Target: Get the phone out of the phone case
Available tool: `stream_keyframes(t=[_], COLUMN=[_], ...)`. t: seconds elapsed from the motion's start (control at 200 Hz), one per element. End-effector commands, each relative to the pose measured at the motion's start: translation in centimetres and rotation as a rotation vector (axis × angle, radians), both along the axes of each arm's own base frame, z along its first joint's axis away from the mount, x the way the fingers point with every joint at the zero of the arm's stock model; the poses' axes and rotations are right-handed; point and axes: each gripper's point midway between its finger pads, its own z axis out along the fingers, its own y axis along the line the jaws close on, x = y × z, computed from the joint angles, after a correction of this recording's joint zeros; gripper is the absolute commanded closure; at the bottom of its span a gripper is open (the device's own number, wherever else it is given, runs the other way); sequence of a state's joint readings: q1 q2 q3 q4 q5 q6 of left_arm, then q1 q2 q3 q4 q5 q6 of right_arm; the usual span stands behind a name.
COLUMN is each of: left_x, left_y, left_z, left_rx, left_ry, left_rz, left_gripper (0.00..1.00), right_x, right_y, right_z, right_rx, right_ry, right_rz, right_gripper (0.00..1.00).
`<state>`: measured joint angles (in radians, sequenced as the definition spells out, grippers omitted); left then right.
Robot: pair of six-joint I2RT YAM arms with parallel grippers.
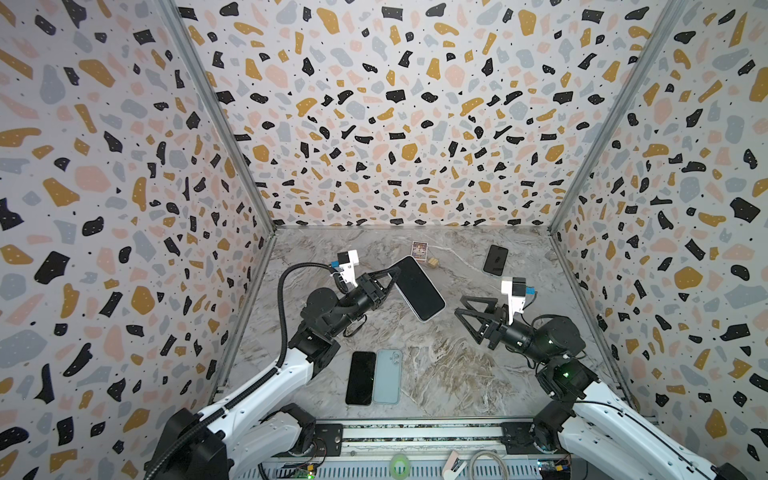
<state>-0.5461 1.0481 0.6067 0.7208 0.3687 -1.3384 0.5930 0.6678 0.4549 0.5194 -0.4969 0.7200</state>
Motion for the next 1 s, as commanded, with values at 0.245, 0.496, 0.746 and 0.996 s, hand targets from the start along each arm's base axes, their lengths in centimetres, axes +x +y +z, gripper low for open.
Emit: stream_keyframes(t=[0.245,0.496,0.746,0.996], left_x=[-3.0,-3.1,-3.2,-3.0], left_y=[-0.1,-0.1,-0.2,-0.3], left_z=[7.5,7.0,6.9,6.4], left_rx=[-0.139,-0.151,-0.156,-0.151], left_ry=[-0.259,-0.255,-0.258,-0.251], left_rz=[-0.103,-0.114,-0.120,-0.121], left_gripper=[1.00,1.00,1.00,1.00], right_x=[-1.2,-1.9,-1.5,-1.5], right_y=[0.5,0.7,1.0,1.7], right_z=[-0.5,0.6,1.0,1.6], right_rx=[0.103,0.178,0.208,0.217], right_ry=[0.113,0.066,0.054,0.039], right_rz=[0.153,0.214,0.232,0.260], right_gripper=[0.32,0.36,0.47,0.51])
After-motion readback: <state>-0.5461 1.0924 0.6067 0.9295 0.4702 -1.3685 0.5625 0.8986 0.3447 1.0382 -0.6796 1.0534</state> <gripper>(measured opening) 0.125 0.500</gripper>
